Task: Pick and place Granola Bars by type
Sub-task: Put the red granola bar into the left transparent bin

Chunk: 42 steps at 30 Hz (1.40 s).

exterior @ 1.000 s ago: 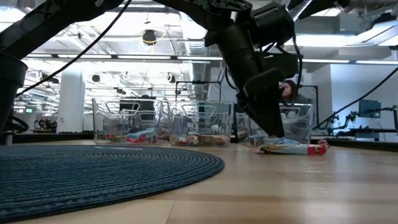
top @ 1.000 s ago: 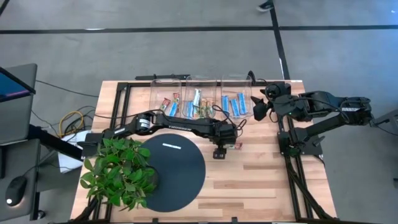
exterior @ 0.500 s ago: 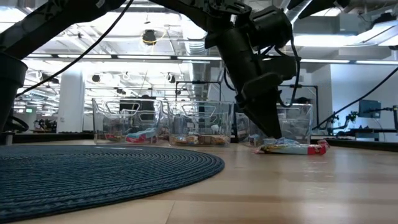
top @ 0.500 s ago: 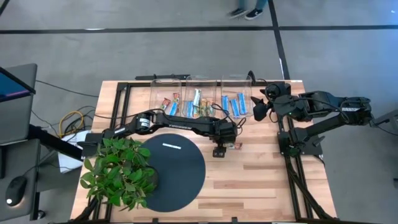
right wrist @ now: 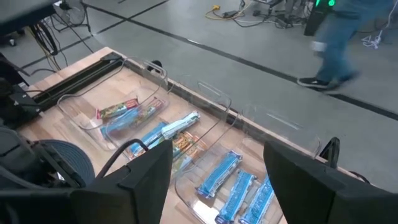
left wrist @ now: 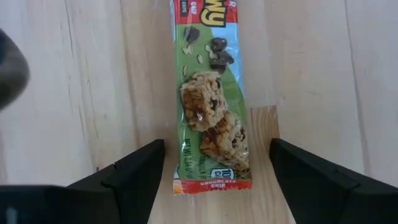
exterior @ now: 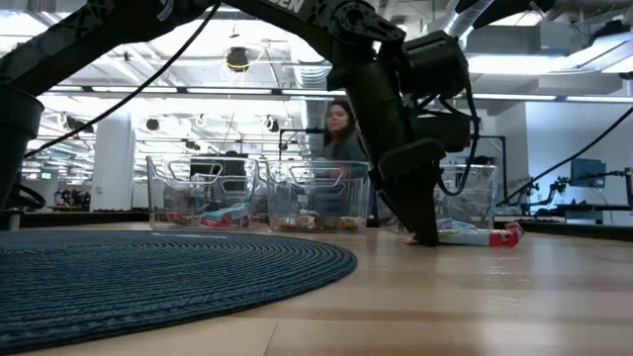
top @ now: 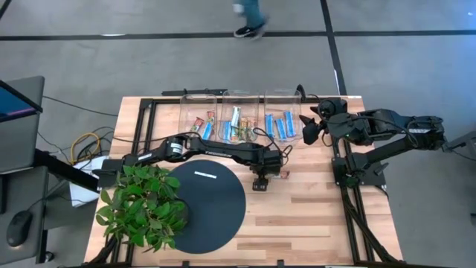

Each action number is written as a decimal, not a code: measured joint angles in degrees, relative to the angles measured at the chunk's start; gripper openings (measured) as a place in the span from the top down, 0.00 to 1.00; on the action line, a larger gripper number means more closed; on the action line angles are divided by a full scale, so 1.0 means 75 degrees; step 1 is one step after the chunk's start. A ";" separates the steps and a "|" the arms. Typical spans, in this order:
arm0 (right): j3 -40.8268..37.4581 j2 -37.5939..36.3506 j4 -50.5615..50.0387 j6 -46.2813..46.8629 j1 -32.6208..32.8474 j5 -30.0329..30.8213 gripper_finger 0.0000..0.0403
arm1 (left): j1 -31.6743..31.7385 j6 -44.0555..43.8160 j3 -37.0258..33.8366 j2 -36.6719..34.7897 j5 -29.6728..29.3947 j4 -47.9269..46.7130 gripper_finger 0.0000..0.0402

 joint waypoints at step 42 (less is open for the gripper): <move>0.0000 0.0000 -0.0026 -0.0023 0.0000 0.0011 0.40 | 0.0006 0.0425 0.1162 0.0101 -0.0341 -0.0778 0.68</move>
